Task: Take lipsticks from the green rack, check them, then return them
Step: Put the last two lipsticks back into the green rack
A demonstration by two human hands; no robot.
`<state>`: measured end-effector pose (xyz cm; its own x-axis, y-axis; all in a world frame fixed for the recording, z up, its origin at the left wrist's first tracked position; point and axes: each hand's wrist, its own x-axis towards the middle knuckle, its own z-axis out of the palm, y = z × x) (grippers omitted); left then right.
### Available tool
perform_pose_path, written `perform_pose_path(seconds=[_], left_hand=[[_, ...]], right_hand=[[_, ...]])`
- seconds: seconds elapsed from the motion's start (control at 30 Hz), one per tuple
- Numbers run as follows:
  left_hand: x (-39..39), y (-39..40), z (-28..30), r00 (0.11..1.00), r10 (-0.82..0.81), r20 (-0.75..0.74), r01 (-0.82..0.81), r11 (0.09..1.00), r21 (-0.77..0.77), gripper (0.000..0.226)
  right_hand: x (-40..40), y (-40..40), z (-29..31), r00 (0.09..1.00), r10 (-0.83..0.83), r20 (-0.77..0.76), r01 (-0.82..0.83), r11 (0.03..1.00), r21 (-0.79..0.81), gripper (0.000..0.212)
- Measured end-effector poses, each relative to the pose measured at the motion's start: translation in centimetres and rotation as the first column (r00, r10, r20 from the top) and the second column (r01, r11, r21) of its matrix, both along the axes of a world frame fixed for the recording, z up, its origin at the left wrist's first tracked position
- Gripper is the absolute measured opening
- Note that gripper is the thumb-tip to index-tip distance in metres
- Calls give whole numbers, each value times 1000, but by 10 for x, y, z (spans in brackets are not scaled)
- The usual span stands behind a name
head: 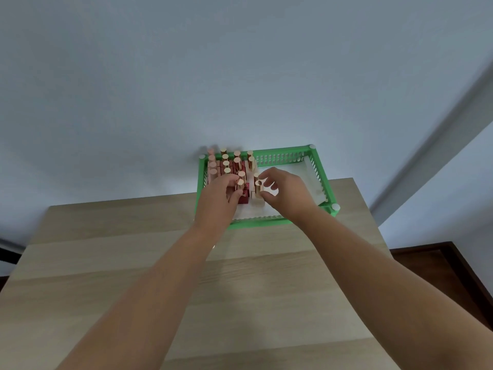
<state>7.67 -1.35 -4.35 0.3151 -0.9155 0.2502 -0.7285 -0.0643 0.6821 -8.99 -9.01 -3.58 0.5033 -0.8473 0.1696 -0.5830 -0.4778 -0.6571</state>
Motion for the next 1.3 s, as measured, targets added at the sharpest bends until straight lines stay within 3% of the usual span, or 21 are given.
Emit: perform_pose_path(seconds=[0.17, 0.27, 0.5, 1.3], left_hand=[[7, 0, 4, 997, -31, 75, 42, 989, -141, 33], [13, -2, 4, 979, -50, 196, 75, 990, -119, 41], [15, -2, 3, 828, -70, 557, 67, 997, 25, 75], [10, -21, -9, 746, 85, 660, -53, 996, -69, 70]], right_hand=[[-5, -7, -9, 998, -29, -59, 33, 997, 67, 55], [-3, -11, -12, 991, 14, -130, 3, 992, 124, 71], [6, -13, -15, 989, 48, -137, -31, 992, 124, 62], [21, -29, -24, 996, -4, -84, 12, 995, 95, 49]])
